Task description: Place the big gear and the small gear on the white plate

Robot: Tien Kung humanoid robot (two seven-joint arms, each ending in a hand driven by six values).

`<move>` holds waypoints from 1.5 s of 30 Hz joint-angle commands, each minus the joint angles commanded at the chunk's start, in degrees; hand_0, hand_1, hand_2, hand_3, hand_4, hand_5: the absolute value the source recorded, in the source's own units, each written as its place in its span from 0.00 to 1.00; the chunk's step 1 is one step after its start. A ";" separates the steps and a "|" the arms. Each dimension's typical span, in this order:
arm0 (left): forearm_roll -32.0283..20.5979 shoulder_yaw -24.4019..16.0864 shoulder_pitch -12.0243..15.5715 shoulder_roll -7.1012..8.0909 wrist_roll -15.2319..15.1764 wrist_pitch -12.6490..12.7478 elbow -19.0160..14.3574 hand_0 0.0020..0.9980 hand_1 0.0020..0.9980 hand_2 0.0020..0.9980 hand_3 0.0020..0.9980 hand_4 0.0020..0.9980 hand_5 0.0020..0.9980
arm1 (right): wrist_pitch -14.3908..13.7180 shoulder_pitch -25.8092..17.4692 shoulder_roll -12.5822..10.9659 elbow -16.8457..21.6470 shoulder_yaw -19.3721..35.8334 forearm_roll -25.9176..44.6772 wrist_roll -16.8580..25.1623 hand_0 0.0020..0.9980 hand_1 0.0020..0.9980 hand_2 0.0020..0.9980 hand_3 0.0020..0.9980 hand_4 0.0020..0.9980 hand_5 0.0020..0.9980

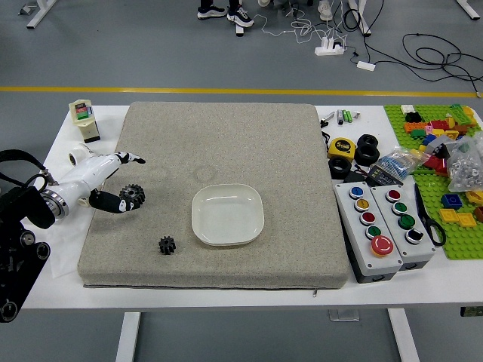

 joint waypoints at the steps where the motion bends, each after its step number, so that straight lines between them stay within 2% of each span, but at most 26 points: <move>1: 0.00 0.18 -0.11 0.06 0.00 -0.06 0.06 0.79 0.81 0.87 0.82 0.91 0.15 | 0.00 0.00 0.00 0.00 0.00 0.00 0.00 0.71 0.73 0.79 0.62 0.81 0.63; 2: 0.00 0.48 -0.29 0.15 0.01 -0.16 0.17 0.79 0.81 0.87 0.82 0.91 0.15 | 0.00 0.00 0.00 0.00 -0.01 0.00 -0.01 0.71 0.73 0.79 0.62 0.81 0.63; 3: 0.00 1.32 -0.85 0.47 0.03 -0.46 0.55 0.77 0.78 0.84 0.83 0.90 0.10 | -0.03 0.01 -0.01 0.00 -0.01 -0.09 -0.03 0.71 0.72 0.79 0.62 0.81 0.63; 8: 0.00 3.75 -2.70 1.36 0.50 -1.51 2.32 0.77 0.78 0.84 0.83 0.90 0.10 | -0.08 0.01 -0.01 0.00 -0.11 -0.17 -0.11 0.71 0.72 0.79 0.62 0.81 0.63; 9: 0.00 4.04 -2.96 1.45 0.61 -1.67 2.65 0.73 0.75 0.82 0.83 0.89 0.08 | -0.07 0.02 -0.01 0.00 -0.17 -0.14 -0.12 0.70 0.72 0.79 0.62 0.81 0.63; 15: 0.00 5.58 -5.03 1.70 1.65 -2.66 5.90 0.72 0.75 0.82 0.85 0.87 0.08 | -0.02 0.24 -0.07 0.00 -0.44 -0.15 -0.16 0.70 0.72 0.79 0.62 0.81 0.62; 20: 0.00 6.86 -6.19 2.09 1.66 -2.52 7.87 0.72 0.75 0.82 0.85 0.87 0.08 | -0.02 0.36 -0.12 0.00 -0.64 0.04 -0.15 0.70 0.72 0.79 0.62 0.81 0.62; 21: 0.00 7.08 -6.37 2.16 1.66 -2.43 8.13 0.67 0.71 0.78 0.84 0.80 0.03 | -0.01 0.38 -0.13 0.00 -0.70 0.07 -0.15 0.70 0.72 0.79 0.62 0.81 0.62; 26: 0.00 7.69 -7.01 2.31 1.67 -1.97 8.74 0.67 0.71 0.78 0.84 0.80 0.03 | 0.00 0.41 -0.15 0.00 -0.81 0.13 -0.14 0.70 0.72 0.79 0.62 0.81 0.62; 27: 0.00 7.81 -7.09 2.31 1.67 -1.94 8.82 0.52 0.65 0.74 0.82 0.68 0.01 | -0.01 0.41 -0.16 0.00 -0.83 0.16 -0.14 0.70 0.72 0.79 0.62 0.81 0.62; 32: 0.00 9.01 -7.62 2.44 1.77 -1.92 9.63 0.52 0.65 0.74 0.82 0.68 0.01 | -0.01 0.48 -0.21 0.00 -0.97 0.18 -0.14 0.70 0.72 0.79 0.62 0.81 0.62; 33: 0.00 9.97 -8.05 2.79 1.89 -1.91 9.85 0.46 0.56 0.60 0.73 0.53 0.00 | 0.03 0.56 -0.30 0.00 -1.09 0.15 -0.11 0.70 0.72 0.79 0.62 0.81 0.62; 38: 0.00 11.15 -8.74 3.21 1.92 -2.41 10.25 0.46 0.56 0.60 0.73 0.53 0.00 | -0.02 0.66 -0.36 0.00 -1.25 0.30 -0.08 0.70 0.72 0.79 0.62 0.81 0.62; 39: 0.00 11.26 -8.80 3.23 1.88 -2.55 10.33 0.41 0.50 0.54 0.63 0.41 0.00 | -0.04 0.68 -0.37 0.00 -1.31 0.38 -0.07 0.70 0.72 0.79 0.62 0.81 0.62; 44: 0.00 11.50 -8.90 3.14 1.77 -2.93 10.31 0.41 0.50 0.54 0.63 0.41 0.00 | -0.07 0.68 -0.36 0.00 -1.35 0.31 -0.09 0.70 0.72 0.79 0.62 0.81 0.62; 45: 0.00 11.50 -8.90 3.12 1.76 -2.96 10.30 0.39 0.46 0.50 0.56 0.32 0.00 | -0.07 0.68 -0.36 0.00 -1.35 0.30 -0.09 0.70 0.72 0.79 0.62 0.81 0.62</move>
